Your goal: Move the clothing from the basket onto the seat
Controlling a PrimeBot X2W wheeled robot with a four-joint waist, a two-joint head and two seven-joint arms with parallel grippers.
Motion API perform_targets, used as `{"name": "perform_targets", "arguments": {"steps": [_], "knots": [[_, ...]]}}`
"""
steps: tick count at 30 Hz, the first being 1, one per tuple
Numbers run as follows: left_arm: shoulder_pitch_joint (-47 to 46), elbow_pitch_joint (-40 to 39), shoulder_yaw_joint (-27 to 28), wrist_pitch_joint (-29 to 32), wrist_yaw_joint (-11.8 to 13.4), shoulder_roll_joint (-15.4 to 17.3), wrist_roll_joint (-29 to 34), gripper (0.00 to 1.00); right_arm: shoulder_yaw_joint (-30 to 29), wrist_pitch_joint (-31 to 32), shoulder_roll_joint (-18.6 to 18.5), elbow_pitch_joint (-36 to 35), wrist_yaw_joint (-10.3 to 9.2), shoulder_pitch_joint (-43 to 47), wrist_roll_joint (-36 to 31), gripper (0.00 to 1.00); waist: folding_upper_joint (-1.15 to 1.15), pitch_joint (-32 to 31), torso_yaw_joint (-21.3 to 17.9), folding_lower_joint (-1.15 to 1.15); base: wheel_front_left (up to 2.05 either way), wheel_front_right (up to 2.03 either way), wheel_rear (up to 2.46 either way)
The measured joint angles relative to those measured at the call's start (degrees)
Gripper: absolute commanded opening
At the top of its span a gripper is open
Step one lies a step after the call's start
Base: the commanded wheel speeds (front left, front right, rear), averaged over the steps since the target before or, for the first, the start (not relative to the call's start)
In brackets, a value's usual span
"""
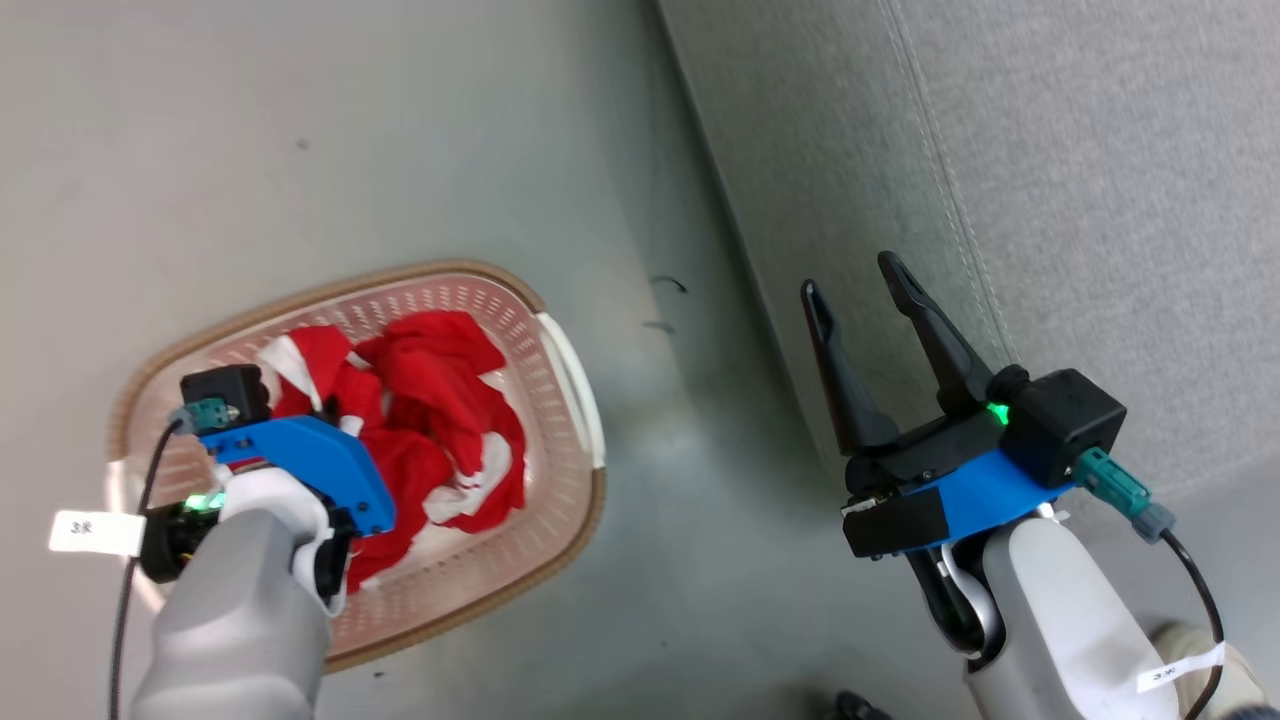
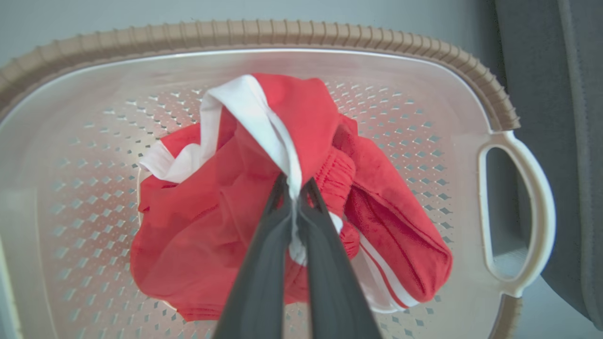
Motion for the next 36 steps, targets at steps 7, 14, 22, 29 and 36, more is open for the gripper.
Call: {"name": "perform_targets", "arguments": {"steps": [7,14,22,29,36], "knots": [[2.01,-1.69,-1.10,-4.12,-2.29,-2.65,-1.63,0.00,-2.37,-0.01,0.04,2.30,0.00,0.94,-2.52,1.00,0.00,-6.15,3.98,0.00,0.00,0.00,0.00],[4.67,-5.33,-4.17,-6.03,-2.88,-4.16,-3.75,0.00,-3.94,0.00,0.03,4.45,0.00,3.51,-3.79,1.00,0.00,-12.85,7.67,-0.01,0.00,0.00,0.00],[9.01,-16.67,-10.76,-5.09,-3.07,-4.70,-11.09,0.00,-5.14,0.00,0.03,6.44,0.00,6.58,-4.61,1.00,0.00,-20.06,11.07,-0.01,0.00,0.00,0.00],[10.45,-25.42,-15.19,-4.28,-3.07,-4.61,-13.94,0.00,-5.72,-0.01,0.03,7.59,0.00,8.56,-5.38,1.00,0.00,-25.29,13.41,-0.01,0.00,0.00,0.00],[10.03,-30.91,-18.15,-1.99,-3.07,-4.58,-14.93,0.00,-6.47,0.00,0.02,8.60,0.00,10.62,-5.86,1.00,0.00,-28.99,15.72,-0.01,0.00,0.00,0.00]]}}
